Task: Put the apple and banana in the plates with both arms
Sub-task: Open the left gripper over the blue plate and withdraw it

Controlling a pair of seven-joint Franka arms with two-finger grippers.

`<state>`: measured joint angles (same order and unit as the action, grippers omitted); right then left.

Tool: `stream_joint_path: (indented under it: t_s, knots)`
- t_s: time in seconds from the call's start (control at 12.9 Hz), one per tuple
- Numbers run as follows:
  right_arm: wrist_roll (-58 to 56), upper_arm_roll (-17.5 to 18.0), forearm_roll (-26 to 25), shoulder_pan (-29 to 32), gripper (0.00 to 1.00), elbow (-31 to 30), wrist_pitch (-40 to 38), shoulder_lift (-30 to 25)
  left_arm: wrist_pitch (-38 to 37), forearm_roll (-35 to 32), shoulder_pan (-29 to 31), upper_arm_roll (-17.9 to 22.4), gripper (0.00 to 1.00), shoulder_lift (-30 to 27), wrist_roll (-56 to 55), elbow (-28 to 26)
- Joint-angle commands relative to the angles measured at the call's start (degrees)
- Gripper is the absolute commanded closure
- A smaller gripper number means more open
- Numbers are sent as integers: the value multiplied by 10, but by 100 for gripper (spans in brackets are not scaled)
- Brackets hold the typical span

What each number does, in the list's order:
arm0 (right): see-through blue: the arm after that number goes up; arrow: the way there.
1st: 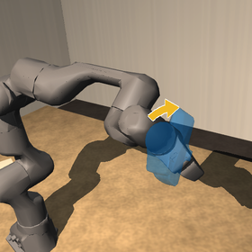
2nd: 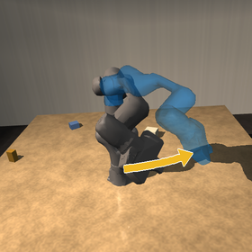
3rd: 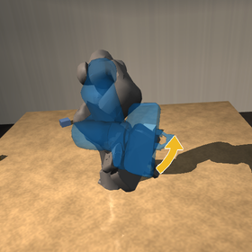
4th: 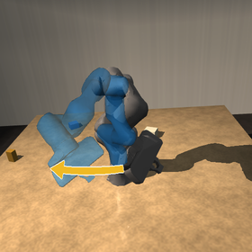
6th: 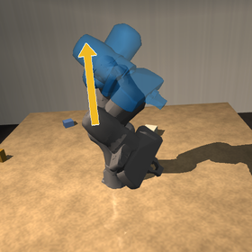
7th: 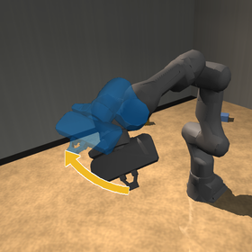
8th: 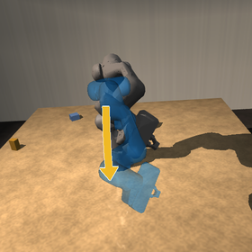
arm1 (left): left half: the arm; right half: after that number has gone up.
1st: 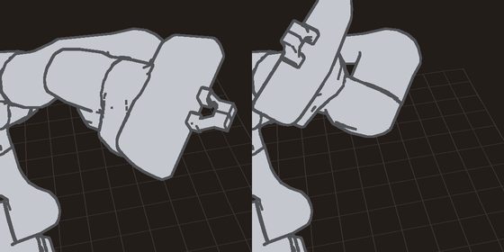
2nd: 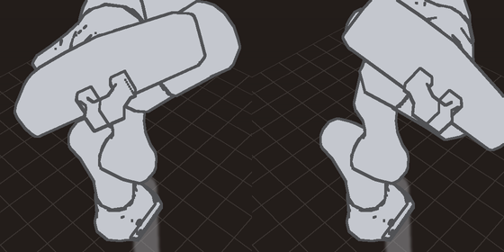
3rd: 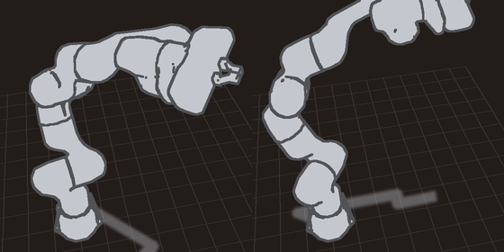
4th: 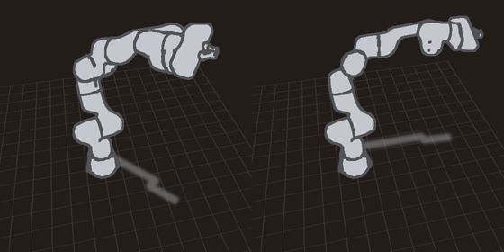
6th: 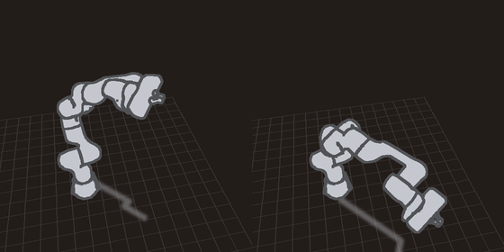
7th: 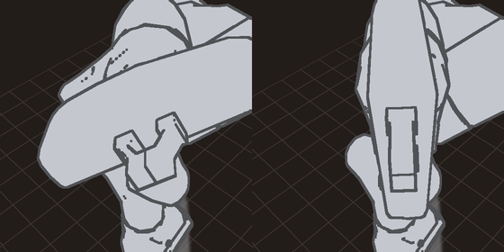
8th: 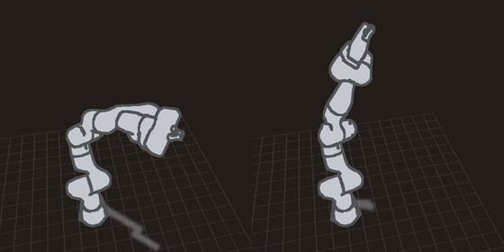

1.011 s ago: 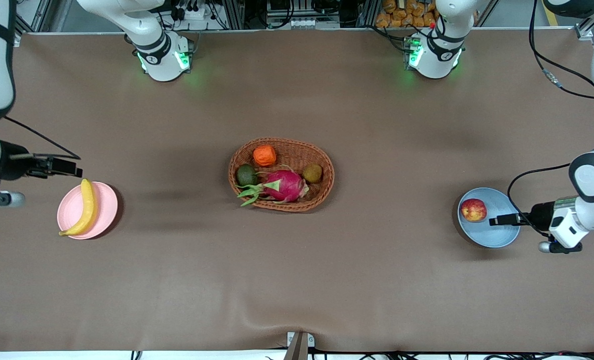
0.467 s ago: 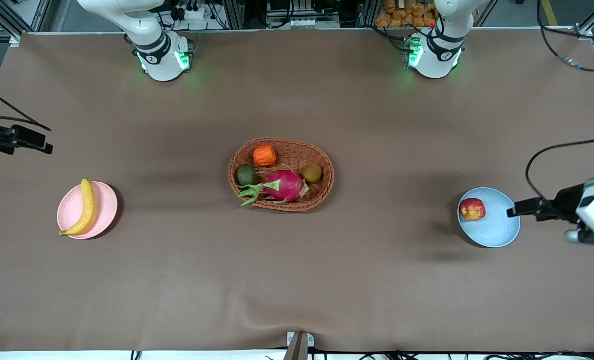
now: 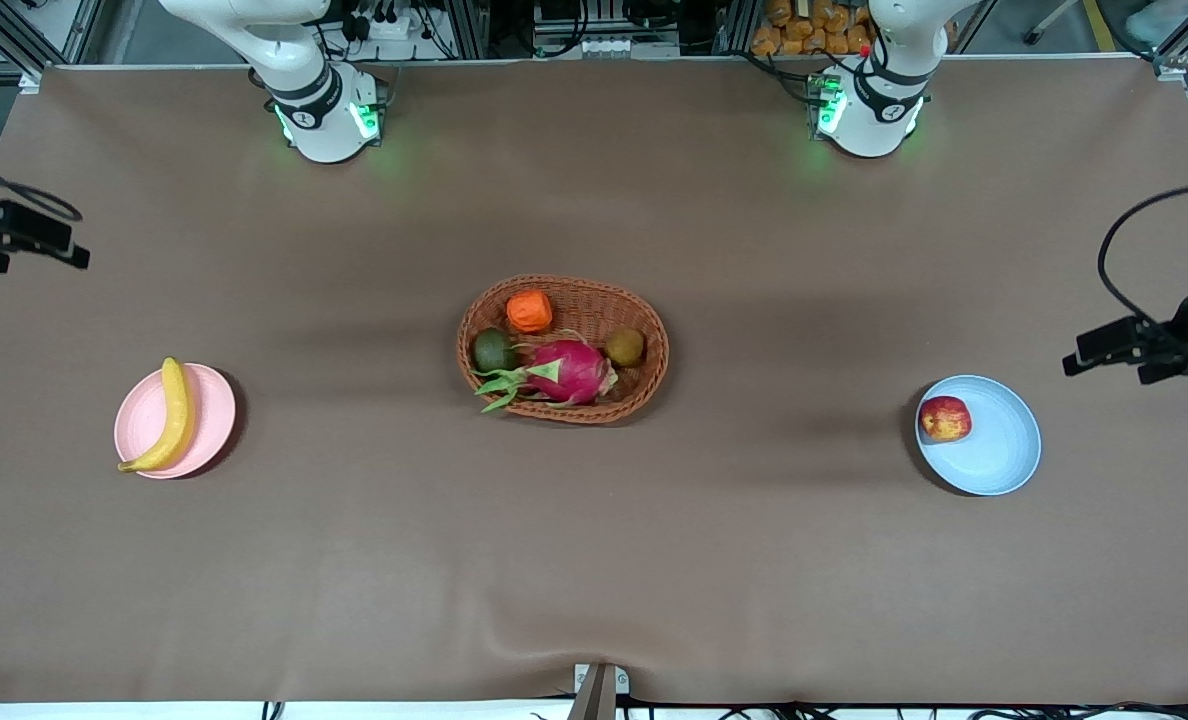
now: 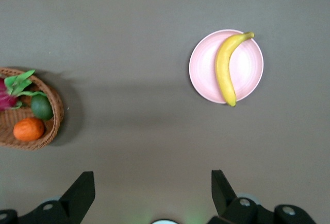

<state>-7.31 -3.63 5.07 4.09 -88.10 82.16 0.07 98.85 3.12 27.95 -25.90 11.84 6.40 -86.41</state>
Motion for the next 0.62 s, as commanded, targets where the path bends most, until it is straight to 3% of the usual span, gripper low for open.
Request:
stream_joint_path:
  t_s: [0.0, 0.16, 0.39, 0.54]
  knots:
    - [17, 24, -15, 20, 0, -2, -11, -13, -78, -41, -10, -2, 0, -5, -13, 60]
    - [89, 23, -16, 16, 0, 4, -34, -15, -95, -41, -21, -1, 0, -2, -13, 82]
    - [33, 22, -79, 7, 0, 12, -35, -16, -100, -42, -32, -4, 0, -17, -18, 83]
    - [30, 21, -74, 2, 0, 14, -29, -18, -103, -38, -61, 9, 0, -32, -24, 79]
